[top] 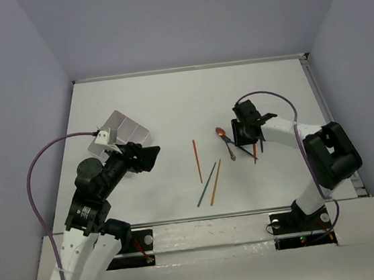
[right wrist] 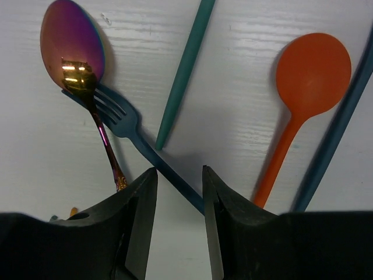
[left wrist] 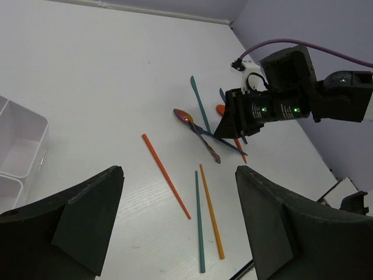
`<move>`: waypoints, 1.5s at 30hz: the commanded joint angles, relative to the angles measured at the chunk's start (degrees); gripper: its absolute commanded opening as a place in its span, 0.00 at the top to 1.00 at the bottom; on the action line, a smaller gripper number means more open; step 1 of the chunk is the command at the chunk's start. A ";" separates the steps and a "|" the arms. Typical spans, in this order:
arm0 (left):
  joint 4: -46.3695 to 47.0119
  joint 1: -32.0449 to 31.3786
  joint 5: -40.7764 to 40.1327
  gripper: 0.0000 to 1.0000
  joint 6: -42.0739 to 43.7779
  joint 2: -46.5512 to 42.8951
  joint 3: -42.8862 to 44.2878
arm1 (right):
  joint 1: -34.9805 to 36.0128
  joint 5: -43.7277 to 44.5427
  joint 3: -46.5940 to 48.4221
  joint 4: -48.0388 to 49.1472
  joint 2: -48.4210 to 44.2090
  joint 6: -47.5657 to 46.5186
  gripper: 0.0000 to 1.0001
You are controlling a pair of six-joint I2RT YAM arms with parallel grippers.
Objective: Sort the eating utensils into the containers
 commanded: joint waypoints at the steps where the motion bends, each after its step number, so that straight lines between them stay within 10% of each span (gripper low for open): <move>1: 1.68 -0.23 1.26 0.10 -0.02 -0.19 -0.37 | 0.38 -1.15 3.03 -4.75 1.01 -0.61 0.57; 38: 2.47 1.34 3.02 0.10 -0.02 -0.55 -0.46 | 8.03 -0.54 6.27 -14.32 2.51 -3.94 0.93; 45: 2.74 1.88 3.63 0.10 -0.02 -0.11 -0.46 | 8.03 -13.07 5.31 -11.27 -1.27 -4.57 0.93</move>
